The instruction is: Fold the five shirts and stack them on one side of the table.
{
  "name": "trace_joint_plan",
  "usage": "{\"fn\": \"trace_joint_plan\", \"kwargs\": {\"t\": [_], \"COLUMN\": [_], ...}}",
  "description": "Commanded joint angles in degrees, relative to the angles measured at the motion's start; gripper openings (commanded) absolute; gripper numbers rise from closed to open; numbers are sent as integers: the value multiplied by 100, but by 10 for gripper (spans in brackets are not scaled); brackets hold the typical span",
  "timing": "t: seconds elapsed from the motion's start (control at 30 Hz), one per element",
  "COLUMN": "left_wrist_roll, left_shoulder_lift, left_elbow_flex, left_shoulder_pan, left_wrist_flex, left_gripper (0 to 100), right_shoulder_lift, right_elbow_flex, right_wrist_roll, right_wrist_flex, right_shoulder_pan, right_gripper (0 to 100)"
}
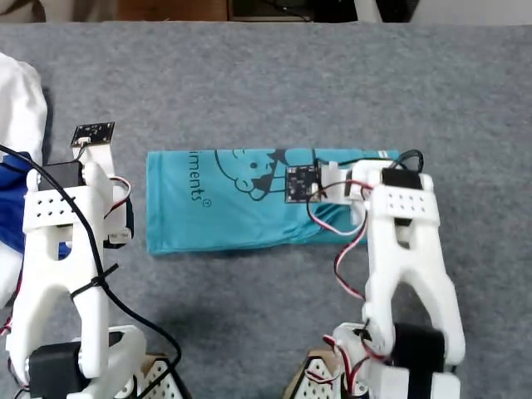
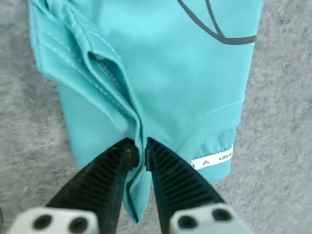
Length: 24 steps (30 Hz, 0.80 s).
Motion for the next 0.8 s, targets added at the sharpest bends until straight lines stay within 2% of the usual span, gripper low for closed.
{"fn": "trace_joint_plan", "kwargs": {"t": [0.0, 0.17, 0.37, 0.47, 0.6, 0.77], "left_wrist_roll": [-35, -35, -35, -35, -35, -35], "left_shoulder_lift": [-119, -119, -119, -119, -119, -119], "left_elbow_flex": [-79, -79, -79, -79, -79, -79], "left_shoulder_pan": [-26, -26, -26, -26, -26, -18], "left_wrist_flex": [18, 9, 9, 9, 9, 0], "left_gripper": [19, 19, 19, 19, 19, 20], "right_shoulder_lift": [207, 347, 338, 338, 330, 330], "right_elbow_flex": [-435, -532, -488, -488, -488, -505], "right_wrist_roll": [-26, -53, -492, -501, -642, -774], "right_wrist_flex": [-114, -141, -624, -607, -607, -290], "right_shoulder_pan": [-75, -207, -251, -215, -13, 295], "right_gripper": [5, 23, 285, 362, 325, 135]}}
